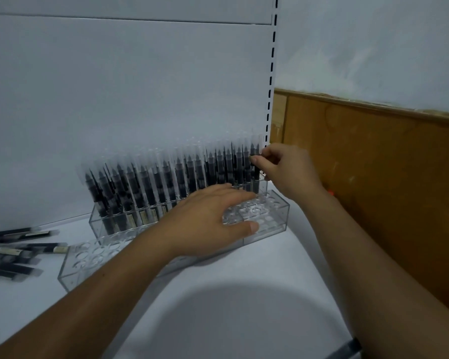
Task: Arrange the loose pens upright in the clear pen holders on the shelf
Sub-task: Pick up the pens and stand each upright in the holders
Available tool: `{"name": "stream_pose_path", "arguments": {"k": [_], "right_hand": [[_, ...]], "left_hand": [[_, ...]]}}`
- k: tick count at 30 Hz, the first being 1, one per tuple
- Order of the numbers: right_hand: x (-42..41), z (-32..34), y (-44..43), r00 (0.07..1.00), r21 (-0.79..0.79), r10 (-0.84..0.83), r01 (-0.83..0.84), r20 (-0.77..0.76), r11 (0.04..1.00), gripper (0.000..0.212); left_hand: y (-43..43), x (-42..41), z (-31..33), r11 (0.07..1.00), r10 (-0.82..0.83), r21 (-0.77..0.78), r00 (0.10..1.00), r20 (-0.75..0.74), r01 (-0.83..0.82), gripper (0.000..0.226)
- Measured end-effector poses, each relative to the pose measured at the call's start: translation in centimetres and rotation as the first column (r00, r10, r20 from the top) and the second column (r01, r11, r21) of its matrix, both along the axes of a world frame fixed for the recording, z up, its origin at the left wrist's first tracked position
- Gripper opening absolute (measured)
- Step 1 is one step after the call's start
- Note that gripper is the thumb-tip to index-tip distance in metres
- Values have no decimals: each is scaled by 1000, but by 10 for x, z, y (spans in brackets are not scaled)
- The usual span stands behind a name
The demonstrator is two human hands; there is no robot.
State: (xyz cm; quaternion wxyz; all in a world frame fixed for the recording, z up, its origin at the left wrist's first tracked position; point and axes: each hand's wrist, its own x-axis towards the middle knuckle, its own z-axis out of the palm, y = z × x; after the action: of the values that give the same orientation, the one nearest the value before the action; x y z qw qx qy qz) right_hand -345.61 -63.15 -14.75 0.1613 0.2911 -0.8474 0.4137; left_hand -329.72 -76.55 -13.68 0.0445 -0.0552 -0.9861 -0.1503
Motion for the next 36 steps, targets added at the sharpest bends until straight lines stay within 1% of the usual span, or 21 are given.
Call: {"name": "stream_pose_path", "arguments": {"k": [4,7,9,12,14,17,18,20,23,27,29,31,33,35,36], "right_hand": [[2,-9,4,1000,69,9,-10,17,998,19],[6,-7,10,998,53,6,-9,59,999,31],[10,-4,13,996,41,16,-19,91,999,35],[17,7,17,991,74,30,-40,131,996,37],[21,18,20,992,201,6,-31,126,979,39],[34,41,29,994,456,-16,-36,110,889,40],[40,49,30,994,513,4,-58,106,856,39],[57,63,25,993,564,72,-115,98,818,37],[89,79,-1,975,582,202,-219,96,783,35],[135,83,-53,918,603,379,-369,117,708,31],[159,80,-83,878,595,462,-439,125,673,30],[185,75,-111,834,587,537,-498,124,638,36],[211,68,-138,778,573,613,-568,138,591,42],[235,57,-164,730,571,668,-612,143,547,43],[246,50,-176,710,574,690,-626,139,528,43]], "left_hand": [[1,0,-4,1000,-6,-14,1000,-12,6,59],[4,2,-3,997,-24,-75,999,-42,21,62],[6,2,3,989,-36,-143,999,6,37,65],[6,4,18,986,-39,-158,993,113,57,69],[5,7,29,989,-17,-146,993,121,35,70],[-5,25,43,990,71,-129,995,75,-61,67],[-11,34,46,986,103,-136,993,55,-94,65],[-28,57,50,977,160,-141,987,9,-157,61],[-53,95,49,956,271,-104,962,-42,-274,57],[-87,151,29,904,417,-57,904,-97,-423,58],[-104,180,15,869,490,-7,864,-120,-494,66],[-122,208,4,832,551,28,821,-147,-554,79],[-141,235,-8,782,621,62,768,-156,-620,80],[-154,260,-20,725,686,89,702,-191,-683,81],[-157,271,-25,699,711,97,674,-201,-709,78]]}}
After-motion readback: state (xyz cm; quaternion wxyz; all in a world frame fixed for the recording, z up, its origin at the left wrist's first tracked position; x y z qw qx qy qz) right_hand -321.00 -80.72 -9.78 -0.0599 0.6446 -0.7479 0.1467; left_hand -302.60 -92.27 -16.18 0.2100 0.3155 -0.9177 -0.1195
